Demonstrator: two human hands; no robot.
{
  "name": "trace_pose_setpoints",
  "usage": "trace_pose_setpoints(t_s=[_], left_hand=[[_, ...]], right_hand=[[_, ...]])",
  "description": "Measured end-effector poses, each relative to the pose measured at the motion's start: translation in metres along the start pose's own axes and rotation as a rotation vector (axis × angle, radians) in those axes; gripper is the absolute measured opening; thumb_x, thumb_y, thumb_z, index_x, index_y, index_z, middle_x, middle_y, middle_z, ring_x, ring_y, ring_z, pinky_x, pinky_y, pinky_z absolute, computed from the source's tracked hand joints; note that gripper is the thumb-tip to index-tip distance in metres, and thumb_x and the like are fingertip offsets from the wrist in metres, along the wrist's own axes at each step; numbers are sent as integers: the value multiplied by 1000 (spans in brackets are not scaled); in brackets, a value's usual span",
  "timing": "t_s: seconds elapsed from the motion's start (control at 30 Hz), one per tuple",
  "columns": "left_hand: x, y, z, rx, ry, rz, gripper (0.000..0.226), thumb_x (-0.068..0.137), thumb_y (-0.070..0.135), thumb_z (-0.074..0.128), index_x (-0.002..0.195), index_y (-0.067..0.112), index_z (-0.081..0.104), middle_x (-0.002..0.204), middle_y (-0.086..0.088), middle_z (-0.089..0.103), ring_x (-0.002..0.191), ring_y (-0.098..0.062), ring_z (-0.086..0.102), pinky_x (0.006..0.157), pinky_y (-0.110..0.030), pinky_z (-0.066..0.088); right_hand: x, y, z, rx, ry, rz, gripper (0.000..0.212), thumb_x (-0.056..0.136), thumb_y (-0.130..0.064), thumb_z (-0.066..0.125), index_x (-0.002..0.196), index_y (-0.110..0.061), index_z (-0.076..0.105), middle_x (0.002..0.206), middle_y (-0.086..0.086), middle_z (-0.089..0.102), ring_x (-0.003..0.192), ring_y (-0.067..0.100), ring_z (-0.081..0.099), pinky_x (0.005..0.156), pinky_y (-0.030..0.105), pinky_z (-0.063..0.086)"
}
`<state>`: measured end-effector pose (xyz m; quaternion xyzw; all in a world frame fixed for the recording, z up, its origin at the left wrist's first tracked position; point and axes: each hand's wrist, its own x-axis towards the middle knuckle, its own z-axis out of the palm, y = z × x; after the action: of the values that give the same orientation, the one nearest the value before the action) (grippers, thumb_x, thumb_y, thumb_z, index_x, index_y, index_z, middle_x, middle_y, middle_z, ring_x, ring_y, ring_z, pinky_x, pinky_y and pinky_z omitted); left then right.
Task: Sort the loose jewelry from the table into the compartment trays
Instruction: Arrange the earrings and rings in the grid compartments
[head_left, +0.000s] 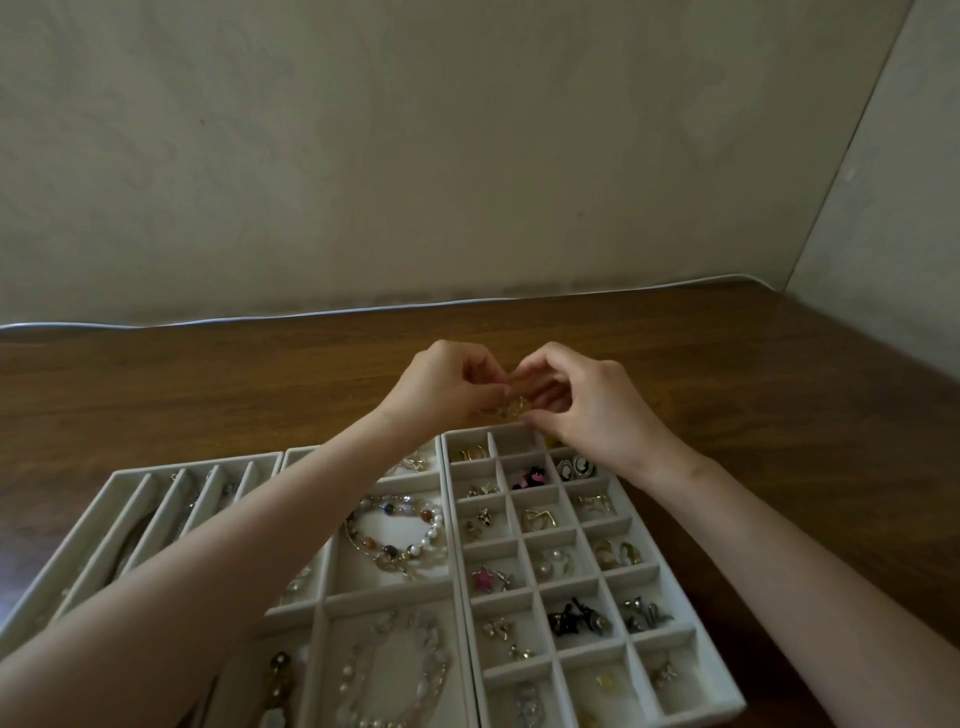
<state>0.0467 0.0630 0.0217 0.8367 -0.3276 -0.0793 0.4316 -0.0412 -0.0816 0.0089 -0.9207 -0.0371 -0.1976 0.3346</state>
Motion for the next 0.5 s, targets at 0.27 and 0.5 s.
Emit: trace_pose_setpoints(t_s=[0.27,0.5], left_hand=[[-4,-1,11,362,-12,96,5,83,25,69,83,20,68,69,13,58,66,-6,54,60,-20,43],[-6,-3,16,470,9,151,8,85,26,66,88,20,68,84,9,59,75,-8,51,65,-24,40]], right_hand=[[-2,-1,-2,-104,-158,53,26,82,-9,70,107,-15,67,102,-4,64,91,5,61,82,21,52],[-1,4,1,-192,-147,37,21,80,-11,73,101,-13,70,99,-4,55,88,10,56,80,28,52]])
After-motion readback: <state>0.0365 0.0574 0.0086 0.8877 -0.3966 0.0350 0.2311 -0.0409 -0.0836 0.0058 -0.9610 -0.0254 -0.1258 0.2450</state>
